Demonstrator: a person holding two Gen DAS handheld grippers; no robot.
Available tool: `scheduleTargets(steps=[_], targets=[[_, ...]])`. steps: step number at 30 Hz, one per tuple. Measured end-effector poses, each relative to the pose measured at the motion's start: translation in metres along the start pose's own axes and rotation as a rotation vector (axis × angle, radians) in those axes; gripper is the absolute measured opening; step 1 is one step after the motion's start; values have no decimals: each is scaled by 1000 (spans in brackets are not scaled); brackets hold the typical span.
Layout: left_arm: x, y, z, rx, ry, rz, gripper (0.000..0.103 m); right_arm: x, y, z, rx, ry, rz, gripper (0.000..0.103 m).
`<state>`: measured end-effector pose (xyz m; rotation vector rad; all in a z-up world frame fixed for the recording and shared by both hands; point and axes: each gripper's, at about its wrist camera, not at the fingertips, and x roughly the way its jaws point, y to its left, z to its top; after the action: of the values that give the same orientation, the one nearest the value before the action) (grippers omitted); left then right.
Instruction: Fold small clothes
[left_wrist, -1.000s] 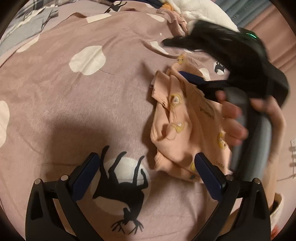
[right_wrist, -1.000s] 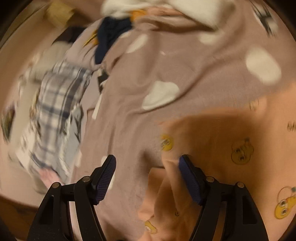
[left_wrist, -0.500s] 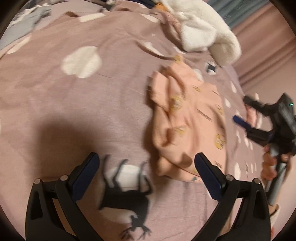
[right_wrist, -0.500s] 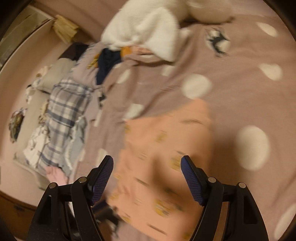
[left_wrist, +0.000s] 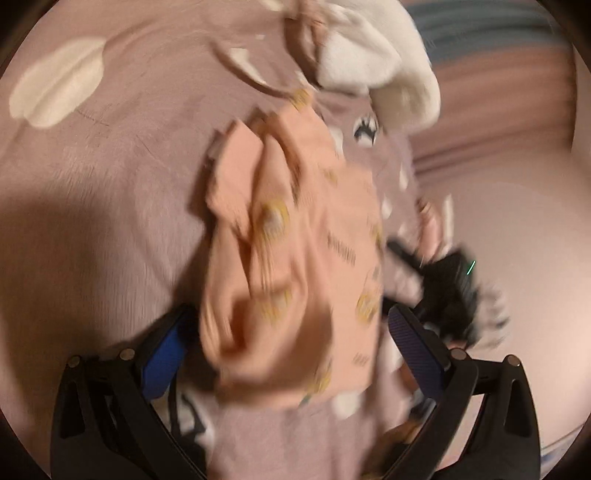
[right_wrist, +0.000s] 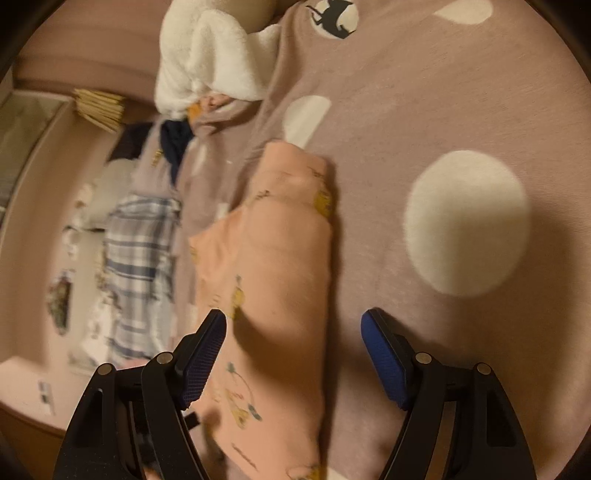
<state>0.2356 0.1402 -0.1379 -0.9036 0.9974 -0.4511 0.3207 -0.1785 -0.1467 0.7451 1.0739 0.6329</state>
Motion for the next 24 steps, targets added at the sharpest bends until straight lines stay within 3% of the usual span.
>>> scheduleTargets(steps=[3, 6, 11, 19, 24], targets=[[13, 1, 23, -3, 92, -54, 102, 2, 2, -2, -62, 30, 35, 76], [22, -4, 32, 28, 143, -50, 102, 2, 3, -7, -116, 33, 96, 76], [34, -13, 36, 62, 125, -25, 102, 11, 1, -3, -107, 43, 160, 76], [43, -13, 41, 63, 61, -6, 101, 12, 9, -13, -160, 32, 130, 75], [55, -22, 37, 160, 67, 15, 100, 22, 22, -19, -210, 34, 55, 74]])
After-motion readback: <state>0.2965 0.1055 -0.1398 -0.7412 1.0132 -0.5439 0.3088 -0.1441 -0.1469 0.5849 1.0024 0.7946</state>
